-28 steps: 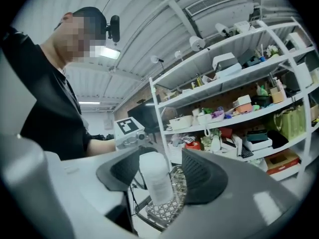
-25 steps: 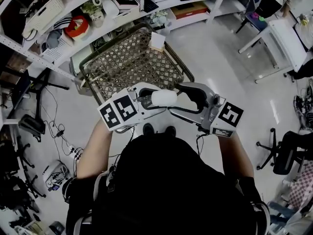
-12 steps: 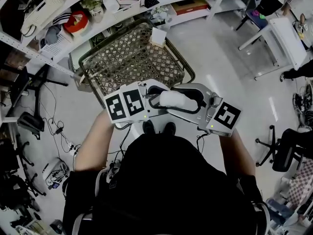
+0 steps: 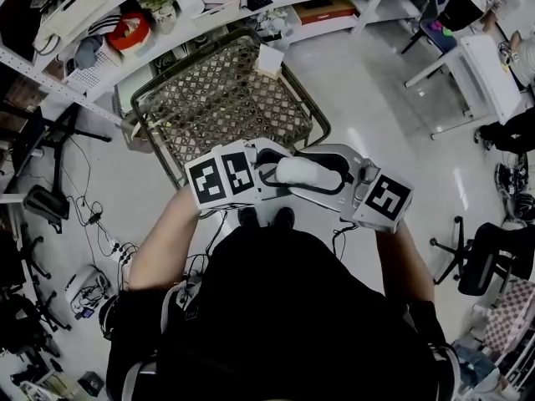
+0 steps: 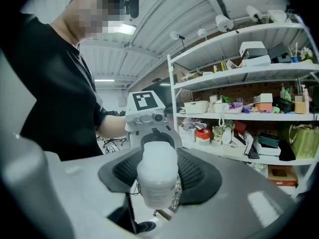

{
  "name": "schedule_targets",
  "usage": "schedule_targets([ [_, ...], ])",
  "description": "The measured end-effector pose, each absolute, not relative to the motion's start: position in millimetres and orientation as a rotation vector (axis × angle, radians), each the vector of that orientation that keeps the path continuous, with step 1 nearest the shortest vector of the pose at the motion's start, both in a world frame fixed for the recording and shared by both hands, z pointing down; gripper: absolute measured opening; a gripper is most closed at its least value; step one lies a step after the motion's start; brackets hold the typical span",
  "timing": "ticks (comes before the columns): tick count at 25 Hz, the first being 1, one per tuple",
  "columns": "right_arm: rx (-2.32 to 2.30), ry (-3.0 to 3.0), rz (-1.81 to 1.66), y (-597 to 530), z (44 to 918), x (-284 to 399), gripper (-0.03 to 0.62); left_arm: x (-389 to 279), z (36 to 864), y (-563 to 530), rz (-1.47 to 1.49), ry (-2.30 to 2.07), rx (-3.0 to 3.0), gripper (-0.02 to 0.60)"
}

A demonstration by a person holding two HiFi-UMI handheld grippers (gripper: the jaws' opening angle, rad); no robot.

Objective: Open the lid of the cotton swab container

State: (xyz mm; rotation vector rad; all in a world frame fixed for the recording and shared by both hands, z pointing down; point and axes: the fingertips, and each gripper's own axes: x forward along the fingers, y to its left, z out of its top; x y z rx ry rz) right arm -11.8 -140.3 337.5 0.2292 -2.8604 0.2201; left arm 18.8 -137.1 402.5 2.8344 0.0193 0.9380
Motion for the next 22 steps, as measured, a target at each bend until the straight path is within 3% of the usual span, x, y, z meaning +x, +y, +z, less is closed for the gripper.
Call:
schedule_targets([
  [9, 0.264, -2.809, -0.02, -153.1, 334.6, -14.3, 0.226, 15.8, 403.2, -151.0, 0.855, -0.025, 2.765, 0.196],
  [17, 0.304, -2.977, 0.073, -156.9, 300.2, -3.1, 0.227, 10.8, 396.1, -172.9, 0.928, -0.163, 2.834, 0.196],
  [22, 0.277, -3.057, 0.102, -152.4, 286.5, 6.7, 0.133, 11.9, 392.0, -186.0, 0.881, -0.242, 2.816, 0.196],
])
